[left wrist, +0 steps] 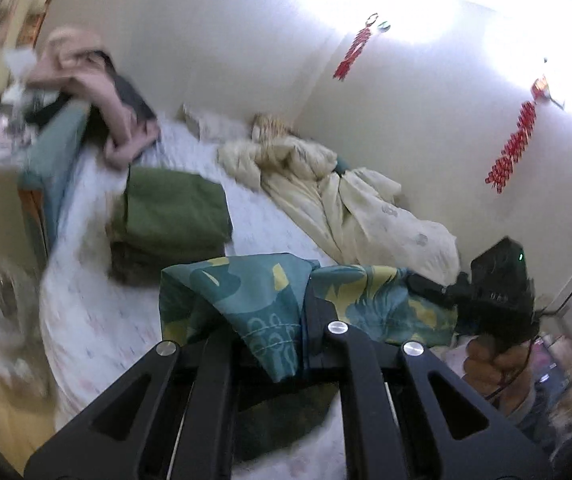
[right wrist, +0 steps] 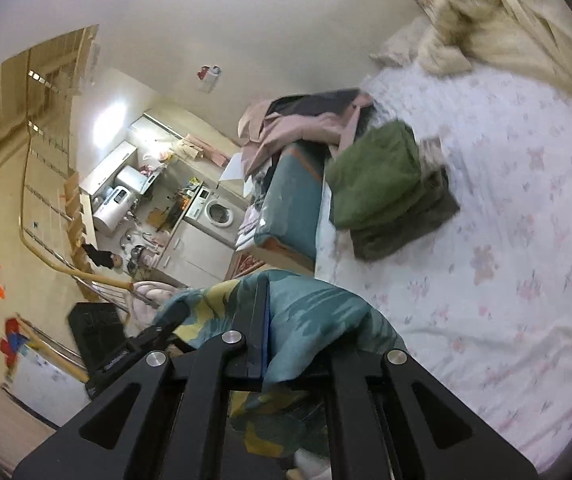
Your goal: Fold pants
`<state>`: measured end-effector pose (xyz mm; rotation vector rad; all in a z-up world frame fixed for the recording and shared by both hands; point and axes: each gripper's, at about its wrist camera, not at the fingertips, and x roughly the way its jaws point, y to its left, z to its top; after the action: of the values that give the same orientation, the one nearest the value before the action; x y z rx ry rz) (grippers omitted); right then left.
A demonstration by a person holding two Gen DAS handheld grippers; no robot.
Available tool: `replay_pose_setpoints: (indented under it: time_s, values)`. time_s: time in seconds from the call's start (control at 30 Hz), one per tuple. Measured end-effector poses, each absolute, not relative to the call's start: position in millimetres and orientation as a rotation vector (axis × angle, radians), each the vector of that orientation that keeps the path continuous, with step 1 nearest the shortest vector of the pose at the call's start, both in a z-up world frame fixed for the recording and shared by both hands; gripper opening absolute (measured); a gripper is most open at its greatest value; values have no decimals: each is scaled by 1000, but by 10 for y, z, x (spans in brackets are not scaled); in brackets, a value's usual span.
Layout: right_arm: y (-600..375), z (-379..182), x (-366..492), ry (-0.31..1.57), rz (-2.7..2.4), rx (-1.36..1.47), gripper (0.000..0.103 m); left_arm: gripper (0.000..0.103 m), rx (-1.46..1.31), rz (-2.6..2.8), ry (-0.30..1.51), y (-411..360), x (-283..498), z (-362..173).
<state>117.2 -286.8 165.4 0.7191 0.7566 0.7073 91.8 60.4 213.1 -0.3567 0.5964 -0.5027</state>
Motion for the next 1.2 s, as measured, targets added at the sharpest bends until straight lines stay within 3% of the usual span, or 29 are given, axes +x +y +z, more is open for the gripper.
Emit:
replay_pose_setpoints:
  time_s: [0.13, 0.27, 0.43, 0.57, 0.63, 0.7, 0.8, 0.9, 1.03, 1.2]
  values:
    - [-2839, 1386, 1218, 799, 699, 715, 5, 6, -367, -490, 652, 639, 922, 1802]
    - [-2812, 764, 1219, 939, 644, 713, 6, 6, -434, -453, 860, 607, 957, 907]
    - [-2805, -829, 1112, 1355, 456, 721, 12, 8, -483, -325, 1279, 504, 911, -561]
    - [-2853, -1581, 808, 1675, 205, 563, 13, 13, -349, -162, 1601, 488, 693, -1334]
    - [-2855, -1447, 763, 1663, 157, 461, 13, 13, -309, -137, 1597, 537, 633, -1298]
    - [-2818, -1126, 787, 1583, 161, 368, 13, 23, -219, -111, 1561, 554, 612, -1121]
    - [-2797, -648, 843, 1441, 168, 281, 13, 27, -141, -107, 1404, 577, 613, -664]
    - [-2662, -510, 935, 1388, 253, 268, 13, 27, -103, -131, 1264, 480, 749, -384]
    - [-2445, -916, 1025, 1479, 283, 277, 13, 27, -96, -177, 1288, 273, 1016, -614]
    - [-2372, -1587, 915, 1684, 238, 184, 10, 27, -61, -171, 1470, 111, 1027, -1235]
